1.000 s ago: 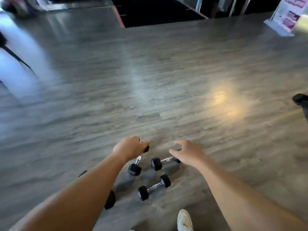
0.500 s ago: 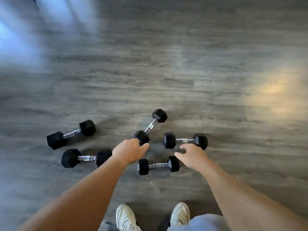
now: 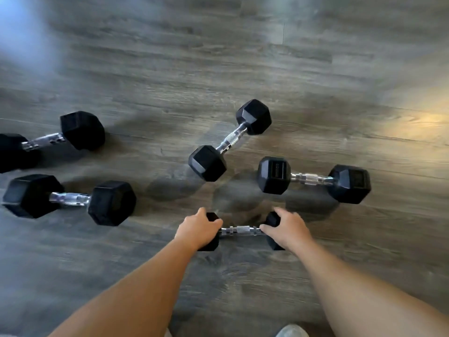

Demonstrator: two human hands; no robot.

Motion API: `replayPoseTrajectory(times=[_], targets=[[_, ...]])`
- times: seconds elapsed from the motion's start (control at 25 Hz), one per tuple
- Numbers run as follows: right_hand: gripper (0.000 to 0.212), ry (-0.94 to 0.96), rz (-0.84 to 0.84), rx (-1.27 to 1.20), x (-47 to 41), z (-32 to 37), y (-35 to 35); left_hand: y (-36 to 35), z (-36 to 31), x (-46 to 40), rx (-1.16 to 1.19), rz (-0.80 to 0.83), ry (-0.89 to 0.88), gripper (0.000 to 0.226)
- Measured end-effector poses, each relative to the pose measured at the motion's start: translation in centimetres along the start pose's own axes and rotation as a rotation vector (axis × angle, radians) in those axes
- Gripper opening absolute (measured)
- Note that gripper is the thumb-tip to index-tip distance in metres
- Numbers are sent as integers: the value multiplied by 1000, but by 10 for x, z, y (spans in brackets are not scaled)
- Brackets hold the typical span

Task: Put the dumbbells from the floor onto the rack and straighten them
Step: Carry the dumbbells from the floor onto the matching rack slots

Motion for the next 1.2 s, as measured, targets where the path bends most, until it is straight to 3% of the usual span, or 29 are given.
replayPoseTrajectory(times=[0.12, 0.32, 0.48, 0.64, 0.88, 1.0, 1.2], targets=[[80, 41, -61, -8, -13, -3, -3, -11, 3, -11, 42, -71, 21, 54], [74, 34, -66, -66, -16, -5, -6, -14, 3, -14, 66, -125, 12, 43], [52, 46, -76, -145, 13, 0, 14, 18, -17, 11, 15, -162, -30, 38], [30, 76, -152, -273, 111, 5, 90, 101, -81, 91, -59, -200, -140, 42], [42, 102, -264, -397, 323, 6, 258, 248, -218, 282, -131, -264, -329, 35], [29, 105, -348, -430, 422, 0, 316, 306, -265, 371, -166, -284, -432, 33], [38, -51, -455, -568, 541, -8, 338, 354, -305, 456, -281, -232, -644, 32]])
Point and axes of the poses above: each hand's wrist, its own x-axis away from the middle knuckle, its own y-axis out of the back of the hand, z = x × y, the point moved 2 cm from there along -x, towards the middle knuckle, and after that the axes turned 12 degrees about -y, right-handed, at the moved point
